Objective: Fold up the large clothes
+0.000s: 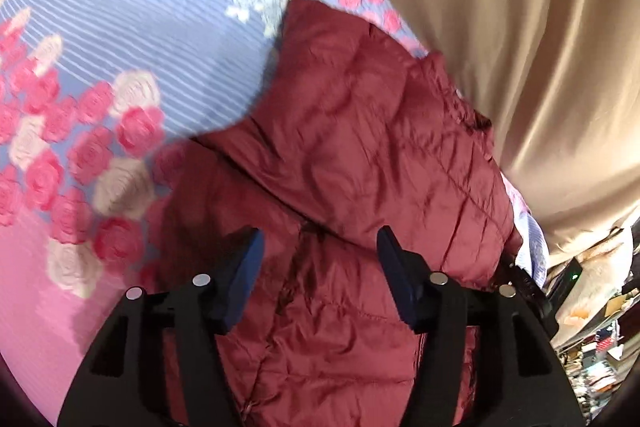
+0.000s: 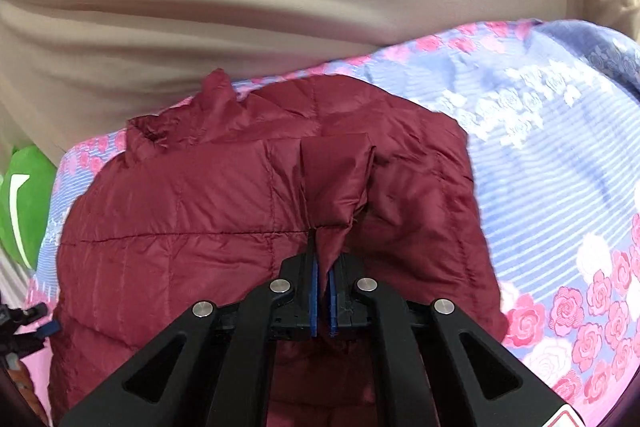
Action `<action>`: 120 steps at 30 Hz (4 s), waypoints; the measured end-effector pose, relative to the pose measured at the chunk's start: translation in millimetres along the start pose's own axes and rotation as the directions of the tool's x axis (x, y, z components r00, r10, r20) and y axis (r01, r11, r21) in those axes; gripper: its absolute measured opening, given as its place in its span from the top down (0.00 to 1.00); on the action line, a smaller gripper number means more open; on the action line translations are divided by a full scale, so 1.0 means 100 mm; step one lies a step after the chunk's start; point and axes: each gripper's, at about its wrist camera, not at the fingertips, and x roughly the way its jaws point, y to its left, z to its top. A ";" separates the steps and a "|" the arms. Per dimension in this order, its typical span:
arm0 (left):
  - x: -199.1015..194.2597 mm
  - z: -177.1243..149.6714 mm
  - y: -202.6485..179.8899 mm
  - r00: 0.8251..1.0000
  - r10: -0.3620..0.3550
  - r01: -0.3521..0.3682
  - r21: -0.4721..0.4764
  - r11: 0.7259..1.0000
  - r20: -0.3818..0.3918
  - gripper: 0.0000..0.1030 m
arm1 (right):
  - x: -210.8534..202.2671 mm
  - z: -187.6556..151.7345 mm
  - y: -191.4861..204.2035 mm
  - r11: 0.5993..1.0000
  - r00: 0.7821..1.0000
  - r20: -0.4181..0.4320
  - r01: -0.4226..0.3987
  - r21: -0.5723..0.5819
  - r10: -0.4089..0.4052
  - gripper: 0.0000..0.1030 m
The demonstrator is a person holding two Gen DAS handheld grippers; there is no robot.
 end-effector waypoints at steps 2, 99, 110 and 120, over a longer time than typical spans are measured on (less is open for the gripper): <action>0.07 0.05 0.00 1.000 0.011 -0.011 -0.026 1.000 0.002 0.46 | -0.10 0.08 0.11 0.999 0.999 0.022 -0.033 -0.018 0.033 0.96; 0.43 0.12 -0.04 0.948 0.232 -0.268 0.152 0.951 0.217 0.90 | 0.02 -0.10 0.04 0.980 0.983 0.069 0.178 -0.087 -0.172 0.97; 0.46 0.15 -0.04 0.951 0.221 -0.256 0.147 0.956 0.215 0.90 | 0.11 -0.50 0.38 0.972 0.997 -0.056 0.035 -0.231 -0.049 1.00; 0.37 0.13 0.10 0.963 0.166 -0.193 0.113 0.975 0.212 0.90 | -0.82 -0.67 -0.85 0.972 0.973 0.022 0.229 0.050 -0.230 0.88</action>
